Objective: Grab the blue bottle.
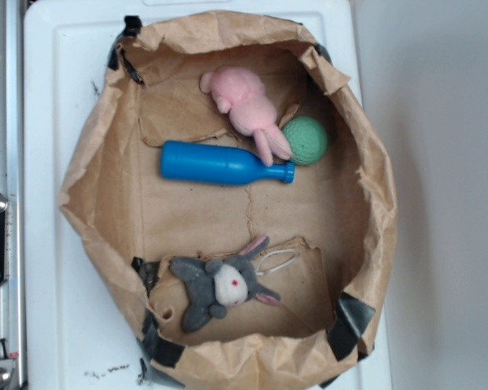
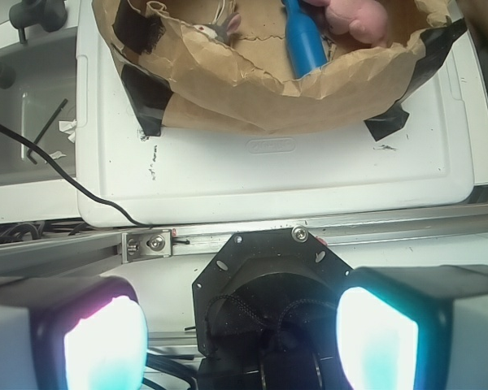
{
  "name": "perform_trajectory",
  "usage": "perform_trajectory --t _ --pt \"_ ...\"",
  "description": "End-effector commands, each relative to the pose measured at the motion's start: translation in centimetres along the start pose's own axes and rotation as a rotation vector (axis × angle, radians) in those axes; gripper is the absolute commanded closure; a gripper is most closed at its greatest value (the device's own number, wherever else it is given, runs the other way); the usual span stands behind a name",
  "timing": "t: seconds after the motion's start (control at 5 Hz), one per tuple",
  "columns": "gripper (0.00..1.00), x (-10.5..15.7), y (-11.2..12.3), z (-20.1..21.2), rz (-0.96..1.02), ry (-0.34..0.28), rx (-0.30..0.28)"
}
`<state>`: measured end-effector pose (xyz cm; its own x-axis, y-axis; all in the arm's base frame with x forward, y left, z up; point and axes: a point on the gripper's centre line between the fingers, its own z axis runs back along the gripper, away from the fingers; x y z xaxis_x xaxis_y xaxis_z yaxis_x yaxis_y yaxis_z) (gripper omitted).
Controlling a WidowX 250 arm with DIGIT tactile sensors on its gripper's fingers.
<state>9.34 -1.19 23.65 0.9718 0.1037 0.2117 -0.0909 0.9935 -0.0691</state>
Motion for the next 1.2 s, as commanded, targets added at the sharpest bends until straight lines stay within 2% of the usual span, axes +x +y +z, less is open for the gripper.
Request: perform_trajectory --t 0.0,0.4,0.6,0.8,1.0 --pt "0.00 0.2 -0.1 0.1 0.001 -0.006 -0.001" --pt "0.00 9.6 3.4 -5.0 0.099 -0.057 0.071" --pt "0.00 14.5 4.0 -7.3 0.051 -0.118 0.066" --pt "0.00 19.0 3.3 -10.7 -0.157 -0.144 0.053" --pt "0.00 20.7 3.0 -13.2 -0.258 -0.124 0.067"
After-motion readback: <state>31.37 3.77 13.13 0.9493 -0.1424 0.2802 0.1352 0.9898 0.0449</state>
